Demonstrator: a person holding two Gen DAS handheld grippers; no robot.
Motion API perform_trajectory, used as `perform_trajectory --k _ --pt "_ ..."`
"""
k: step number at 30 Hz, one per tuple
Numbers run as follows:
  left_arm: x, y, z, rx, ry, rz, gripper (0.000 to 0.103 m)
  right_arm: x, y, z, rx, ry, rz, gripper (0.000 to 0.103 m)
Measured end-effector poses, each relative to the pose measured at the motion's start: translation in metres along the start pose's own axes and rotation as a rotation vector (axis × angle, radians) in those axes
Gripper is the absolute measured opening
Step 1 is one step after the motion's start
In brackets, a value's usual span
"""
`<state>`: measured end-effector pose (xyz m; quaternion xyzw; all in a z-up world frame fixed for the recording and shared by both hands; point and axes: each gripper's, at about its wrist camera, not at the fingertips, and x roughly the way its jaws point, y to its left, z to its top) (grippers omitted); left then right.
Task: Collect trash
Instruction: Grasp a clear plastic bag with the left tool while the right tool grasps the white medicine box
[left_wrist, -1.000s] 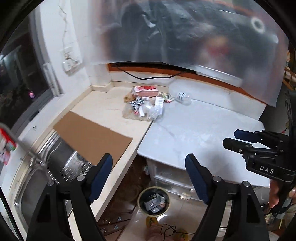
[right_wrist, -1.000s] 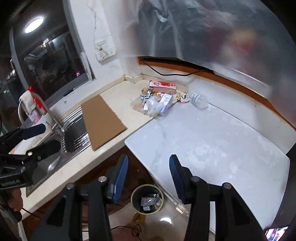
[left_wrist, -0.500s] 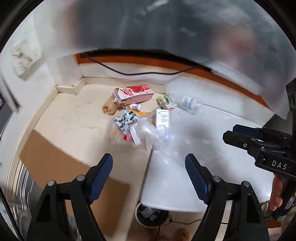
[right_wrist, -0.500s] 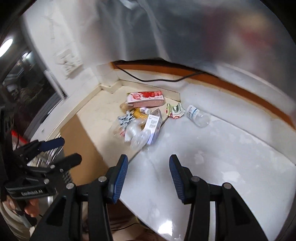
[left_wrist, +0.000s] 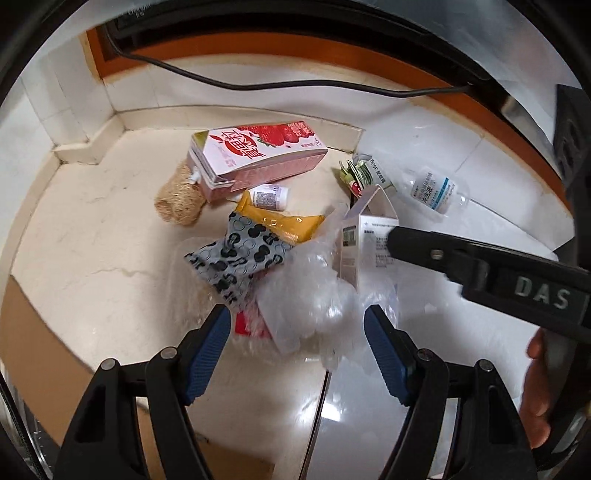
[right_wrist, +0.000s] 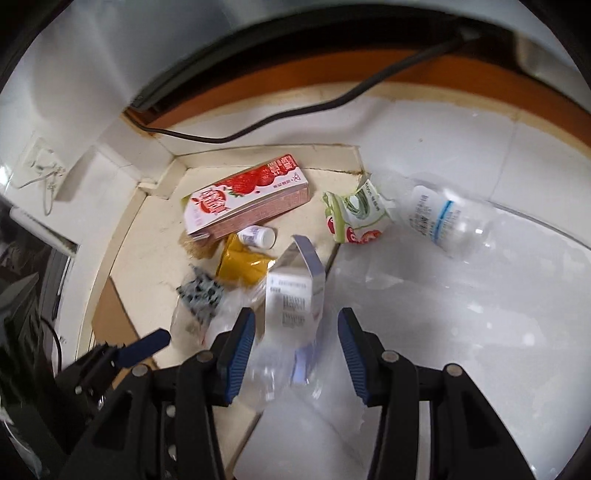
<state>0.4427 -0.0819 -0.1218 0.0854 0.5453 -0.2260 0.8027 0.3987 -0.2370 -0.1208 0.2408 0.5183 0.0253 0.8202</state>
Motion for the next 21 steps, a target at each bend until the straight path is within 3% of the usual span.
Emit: perform_trajectory --k 9,11,14,21 --pt "0.019 0.003 0.008 0.002 0.028 -0.025 0.069 0.028 0.01 0.006 -0.002 0.052 -0.033 0.047" --pt "0.021 0.004 0.008 -0.007 0.041 -0.049 0.055 0.033 0.009 0.005 0.0 0.059 -0.029 0.038" --pt "0.024 0.005 0.008 -0.035 0.06 -0.108 0.034 0.032 0.008 0.005 0.005 0.054 -0.02 0.037" --pt "0.016 0.0 0.006 -0.035 0.028 -0.088 0.024 0.02 0.007 0.0 -0.001 0.019 0.004 0.037"
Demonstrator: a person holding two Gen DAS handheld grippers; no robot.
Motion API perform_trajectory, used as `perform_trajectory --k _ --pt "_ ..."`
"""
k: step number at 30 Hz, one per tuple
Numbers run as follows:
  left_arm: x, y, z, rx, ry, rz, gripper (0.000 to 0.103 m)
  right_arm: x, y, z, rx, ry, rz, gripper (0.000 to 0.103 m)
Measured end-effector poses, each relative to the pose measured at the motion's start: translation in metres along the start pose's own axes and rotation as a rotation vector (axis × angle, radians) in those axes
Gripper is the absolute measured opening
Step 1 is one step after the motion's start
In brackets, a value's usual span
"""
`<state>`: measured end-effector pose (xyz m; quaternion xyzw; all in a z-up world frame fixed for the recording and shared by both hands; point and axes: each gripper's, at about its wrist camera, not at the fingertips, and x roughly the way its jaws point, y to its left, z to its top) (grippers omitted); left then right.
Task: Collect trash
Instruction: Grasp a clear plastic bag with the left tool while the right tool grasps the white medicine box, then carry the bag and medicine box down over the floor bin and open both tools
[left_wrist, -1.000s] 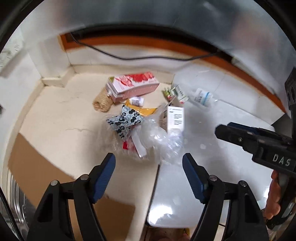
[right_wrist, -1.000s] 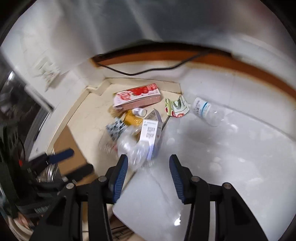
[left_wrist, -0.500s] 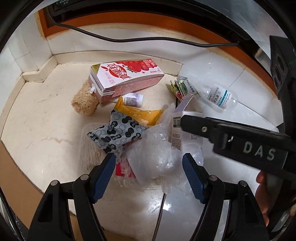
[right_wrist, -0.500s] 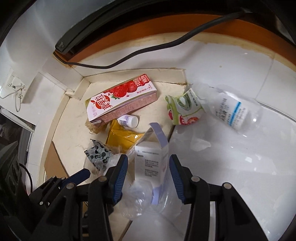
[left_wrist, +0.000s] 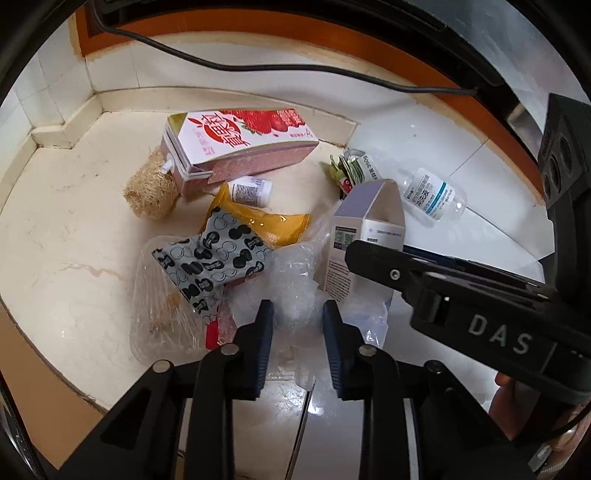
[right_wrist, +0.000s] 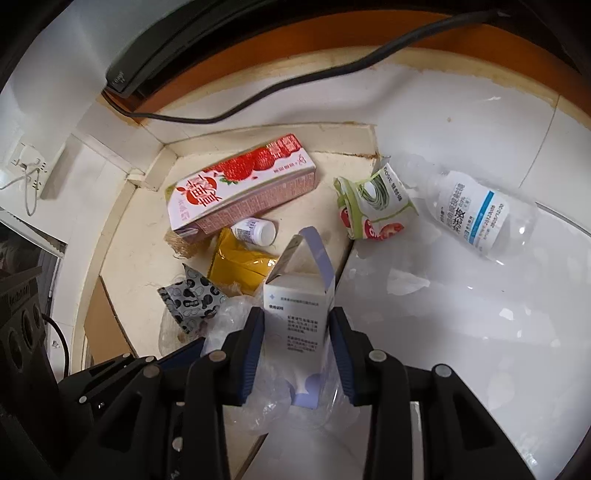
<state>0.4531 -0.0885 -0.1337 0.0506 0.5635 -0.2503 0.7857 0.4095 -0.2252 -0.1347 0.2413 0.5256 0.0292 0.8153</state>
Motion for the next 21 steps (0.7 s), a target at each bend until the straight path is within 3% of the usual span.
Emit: perform_trajectory --k 14,21 --pt "-0.079 -0.013 -0.008 -0.015 -0.126 -0.008 0.021 -0.075 -0.005 -0.008 0.004 -0.108 0.119 0.036" --pt "-0.141 -0.042 -0.044 0.021 -0.22 -0.004 0.021 -0.135 -0.008 -0.038 -0.052 -0.151 0.168 0.036"
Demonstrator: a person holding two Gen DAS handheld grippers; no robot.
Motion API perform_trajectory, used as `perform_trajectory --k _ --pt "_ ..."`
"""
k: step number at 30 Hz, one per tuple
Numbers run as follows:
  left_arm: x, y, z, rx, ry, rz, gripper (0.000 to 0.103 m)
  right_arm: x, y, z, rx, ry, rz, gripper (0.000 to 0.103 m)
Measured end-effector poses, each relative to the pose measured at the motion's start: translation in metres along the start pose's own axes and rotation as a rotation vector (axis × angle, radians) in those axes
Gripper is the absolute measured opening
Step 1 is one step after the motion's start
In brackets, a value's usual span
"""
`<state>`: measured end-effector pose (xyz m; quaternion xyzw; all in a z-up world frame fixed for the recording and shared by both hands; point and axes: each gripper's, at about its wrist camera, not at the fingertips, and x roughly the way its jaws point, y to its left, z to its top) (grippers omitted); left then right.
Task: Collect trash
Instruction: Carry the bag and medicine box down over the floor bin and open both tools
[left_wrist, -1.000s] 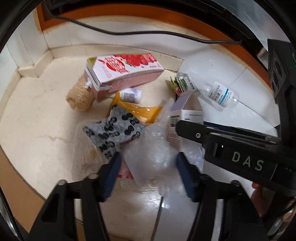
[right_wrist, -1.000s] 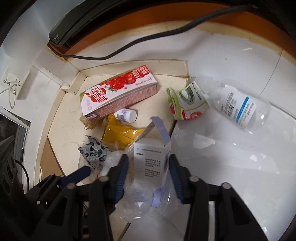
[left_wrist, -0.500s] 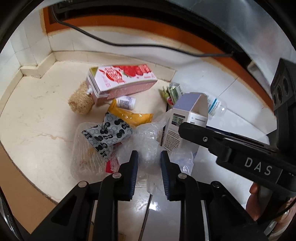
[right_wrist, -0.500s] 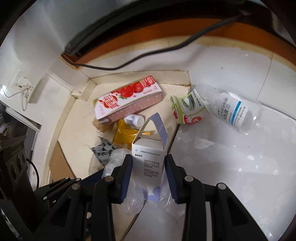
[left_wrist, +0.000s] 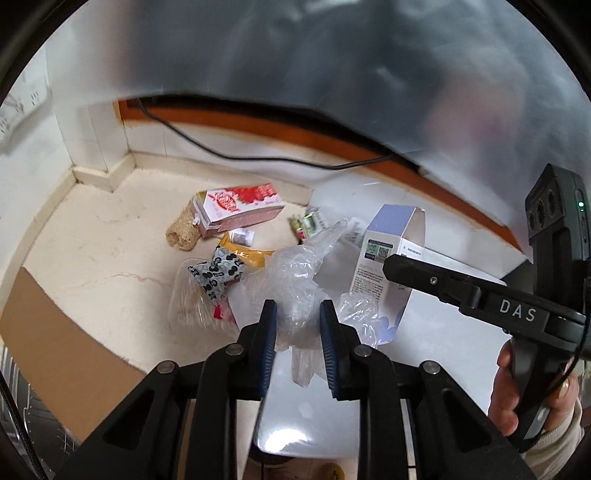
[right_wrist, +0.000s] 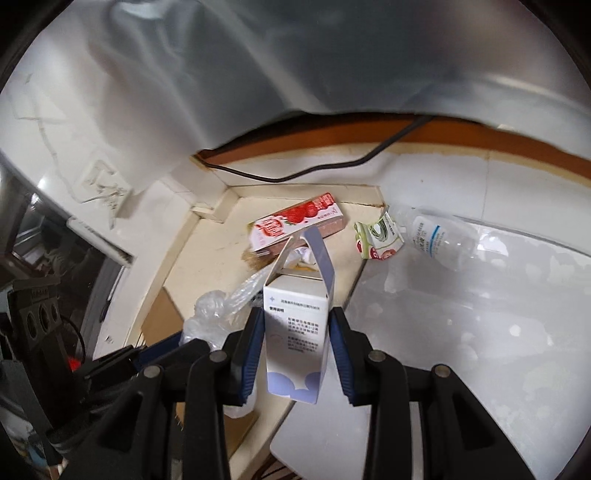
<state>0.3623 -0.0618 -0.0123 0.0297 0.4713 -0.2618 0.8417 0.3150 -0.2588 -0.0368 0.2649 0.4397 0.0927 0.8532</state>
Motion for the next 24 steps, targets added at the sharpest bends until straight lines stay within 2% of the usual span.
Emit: perform_trajectory --k 5,15,20,24 --pt "-0.055 -0.026 -0.028 0.024 -0.06 0.01 0.021 -0.047 0.005 -0.029 -0.034 -0.008 0.03 0.036" --pt "-0.168 -0.094 -0.115 0.056 -0.163 0.043 0.021 -0.143 0.015 -0.114 -0.132 0.007 0.087 0.036" --pt "-0.202 -0.123 -0.162 0.036 -0.193 0.052 0.021 -0.173 0.018 -0.154 -0.191 0.035 0.106 0.036" --pt "-0.214 -0.136 -0.196 0.02 -0.193 0.066 0.021 -0.183 0.02 -0.184 -0.233 0.067 0.123 0.036"
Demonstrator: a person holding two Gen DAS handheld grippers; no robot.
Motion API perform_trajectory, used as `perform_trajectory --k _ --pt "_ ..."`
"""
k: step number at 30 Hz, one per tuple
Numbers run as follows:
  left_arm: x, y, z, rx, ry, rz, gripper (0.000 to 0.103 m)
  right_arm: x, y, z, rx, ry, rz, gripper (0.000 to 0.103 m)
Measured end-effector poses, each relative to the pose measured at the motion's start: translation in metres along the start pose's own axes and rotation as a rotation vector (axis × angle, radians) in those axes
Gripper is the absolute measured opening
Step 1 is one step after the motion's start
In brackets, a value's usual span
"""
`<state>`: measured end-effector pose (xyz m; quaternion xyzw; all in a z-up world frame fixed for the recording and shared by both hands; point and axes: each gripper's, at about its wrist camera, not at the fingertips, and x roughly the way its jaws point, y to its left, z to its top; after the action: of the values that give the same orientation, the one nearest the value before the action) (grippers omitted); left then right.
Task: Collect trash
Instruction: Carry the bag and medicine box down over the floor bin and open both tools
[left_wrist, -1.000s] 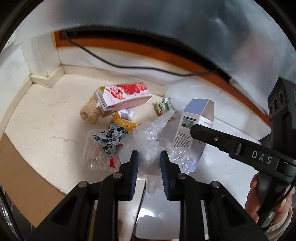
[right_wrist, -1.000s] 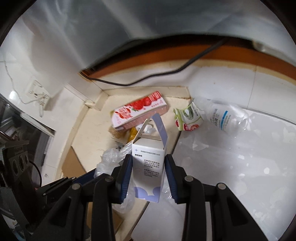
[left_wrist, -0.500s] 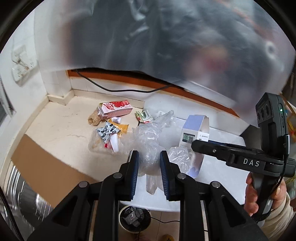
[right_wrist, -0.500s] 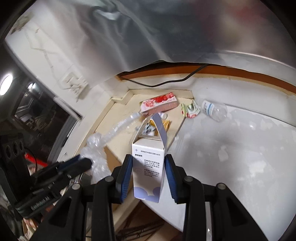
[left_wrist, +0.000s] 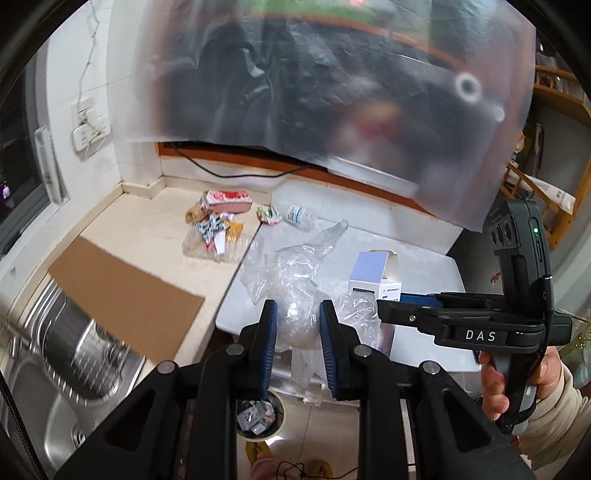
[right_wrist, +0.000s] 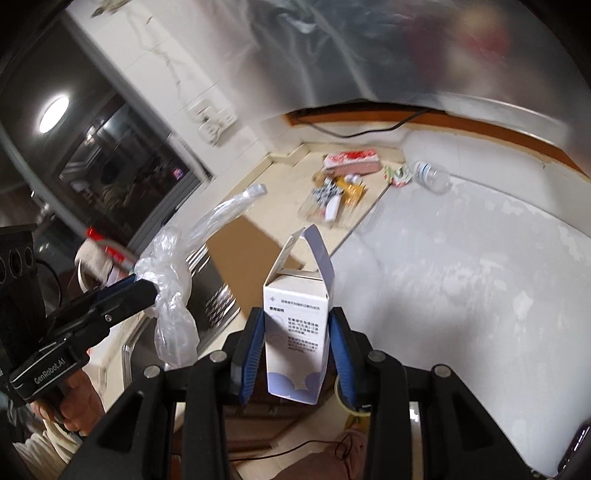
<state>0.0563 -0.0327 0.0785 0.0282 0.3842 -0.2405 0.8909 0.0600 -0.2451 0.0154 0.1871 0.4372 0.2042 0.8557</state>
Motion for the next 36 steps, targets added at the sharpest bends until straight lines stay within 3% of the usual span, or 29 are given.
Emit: perform_trajectory --k 8,15,22,26,36 --pt "-0.007 0.0 -0.063 -0.062 0.014 0.038 0.021 0.017 0.008 -0.058 -0.044 0.097 0.021 0.036" --pt "0.026 0.01 -0.111 -0.07 0.073 0.1 0.021 0.056 -0.006 -0.092 0.007 0.174 0.031 0.036" --pt "0.094 0.027 -0.164 -0.076 0.163 0.132 0.021 0.111 -0.034 -0.129 0.057 0.215 -0.026 0.036" --pt "0.139 0.043 -0.202 -0.079 0.193 0.142 0.021 0.15 -0.055 -0.156 0.048 0.213 -0.112 0.036" --pt "0.283 0.093 -0.311 -0.104 0.26 0.186 0.021 0.301 -0.129 -0.232 0.129 0.301 -0.131 0.037"
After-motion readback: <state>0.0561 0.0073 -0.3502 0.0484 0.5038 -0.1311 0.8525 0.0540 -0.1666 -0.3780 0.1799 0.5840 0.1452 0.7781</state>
